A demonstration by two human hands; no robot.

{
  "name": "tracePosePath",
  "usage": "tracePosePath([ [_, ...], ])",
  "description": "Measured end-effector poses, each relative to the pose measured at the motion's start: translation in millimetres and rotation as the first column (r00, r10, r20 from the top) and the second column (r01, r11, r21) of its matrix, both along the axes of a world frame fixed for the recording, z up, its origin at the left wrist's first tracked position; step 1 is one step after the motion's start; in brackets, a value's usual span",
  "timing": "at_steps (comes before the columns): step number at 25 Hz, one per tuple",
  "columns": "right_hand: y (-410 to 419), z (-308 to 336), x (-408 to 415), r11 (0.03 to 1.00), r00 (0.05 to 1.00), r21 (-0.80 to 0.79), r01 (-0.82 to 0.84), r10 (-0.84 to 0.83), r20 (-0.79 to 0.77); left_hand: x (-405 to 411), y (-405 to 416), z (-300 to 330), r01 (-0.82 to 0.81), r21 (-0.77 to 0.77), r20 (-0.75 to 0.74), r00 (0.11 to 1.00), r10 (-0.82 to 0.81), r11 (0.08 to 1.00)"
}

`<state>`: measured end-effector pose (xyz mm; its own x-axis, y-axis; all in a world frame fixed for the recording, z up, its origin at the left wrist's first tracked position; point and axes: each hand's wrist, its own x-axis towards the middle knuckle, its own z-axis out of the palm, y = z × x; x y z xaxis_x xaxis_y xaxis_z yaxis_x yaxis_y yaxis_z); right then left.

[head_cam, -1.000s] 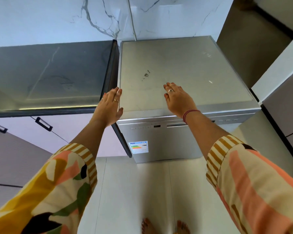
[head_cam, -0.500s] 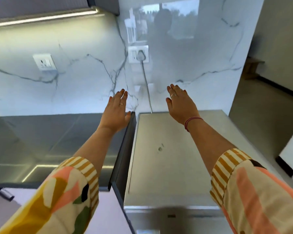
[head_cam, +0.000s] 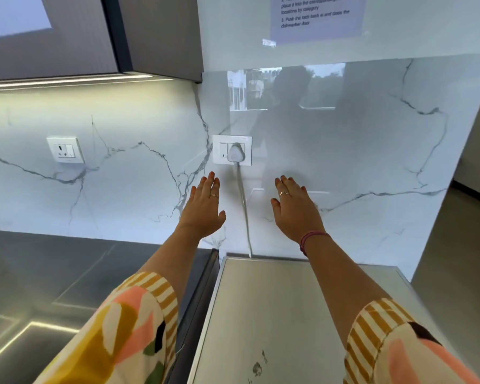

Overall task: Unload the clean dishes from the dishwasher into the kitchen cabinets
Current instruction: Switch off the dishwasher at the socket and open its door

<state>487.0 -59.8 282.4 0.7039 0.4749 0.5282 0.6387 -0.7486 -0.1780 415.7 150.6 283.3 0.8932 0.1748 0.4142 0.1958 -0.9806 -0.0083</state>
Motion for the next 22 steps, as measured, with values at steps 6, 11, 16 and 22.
tracePosePath([
  [6,27.6,0.2,44.1,0.999,1.000,-0.033,0.007,-0.007,-0.019,65.4,32.6,27.2,-0.005,0.030,-0.039,0.999,0.006,1.000],
  [11,37.5,9.6,72.6,1.000,1.000,-0.011,0.028,-0.028,-0.014,107.8,46.5,44.0,-0.019,0.026,-0.027,0.999,0.019,0.999],
  [16,38.6,12.4,92.9,0.998,0.999,0.044,0.046,-0.045,-0.031,135.0,56.4,41.1,-0.029,0.090,-0.071,0.997,0.035,0.996],
  [22,21.5,-1.3,87.3,0.996,0.995,0.068,0.053,-0.047,-0.093,142.6,52.8,56.8,-0.008,0.025,0.045,0.999,0.007,1.000],
])
